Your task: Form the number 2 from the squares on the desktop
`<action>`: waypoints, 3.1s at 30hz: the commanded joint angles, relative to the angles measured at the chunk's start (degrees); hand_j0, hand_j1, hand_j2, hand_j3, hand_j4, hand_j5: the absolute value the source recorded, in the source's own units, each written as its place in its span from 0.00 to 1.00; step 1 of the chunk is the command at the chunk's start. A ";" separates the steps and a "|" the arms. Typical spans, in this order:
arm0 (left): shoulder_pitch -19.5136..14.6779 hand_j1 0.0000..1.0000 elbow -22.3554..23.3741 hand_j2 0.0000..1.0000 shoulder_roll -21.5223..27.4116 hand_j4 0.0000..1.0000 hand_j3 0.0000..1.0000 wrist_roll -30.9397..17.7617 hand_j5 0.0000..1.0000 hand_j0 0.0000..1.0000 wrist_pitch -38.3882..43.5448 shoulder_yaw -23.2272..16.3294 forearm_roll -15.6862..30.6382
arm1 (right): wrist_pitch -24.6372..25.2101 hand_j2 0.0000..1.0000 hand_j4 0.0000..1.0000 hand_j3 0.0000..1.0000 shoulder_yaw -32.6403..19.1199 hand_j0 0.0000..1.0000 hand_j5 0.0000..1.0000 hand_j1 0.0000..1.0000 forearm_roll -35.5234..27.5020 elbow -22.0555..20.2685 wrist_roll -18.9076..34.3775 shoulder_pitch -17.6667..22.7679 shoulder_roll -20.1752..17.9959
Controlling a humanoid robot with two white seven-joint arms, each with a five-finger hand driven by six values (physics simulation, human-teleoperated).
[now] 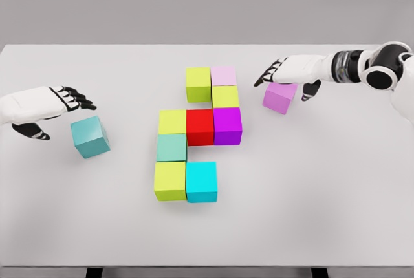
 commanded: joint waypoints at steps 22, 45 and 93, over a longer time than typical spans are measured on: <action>-0.53 1.00 -3.83 1.00 -2.97 1.00 1.00 -0.06 1.00 1.00 0.05 -0.85 -5.58 | 0.13 0.67 0.67 0.67 0.11 0.67 0.67 0.67 3.66 1.19 0.04 0.09 1.77; 0.26 0.85 -2.69 0.85 -4.73 0.85 0.85 -0.06 0.85 0.85 0.05 -0.85 -8.48 | 0.13 0.64 0.64 0.64 -2.79 0.64 0.64 0.64 2.69 -10.40 -0.05 1.58 -6.58; -10.46 0.62 14.36 0.62 -17.47 0.62 0.62 -0.15 0.62 0.62 0.05 -0.33 -9.63 | 0.13 0.64 0.64 0.64 -4.29 0.64 0.64 0.64 -4.60 -42.84 -0.32 19.69 -17.57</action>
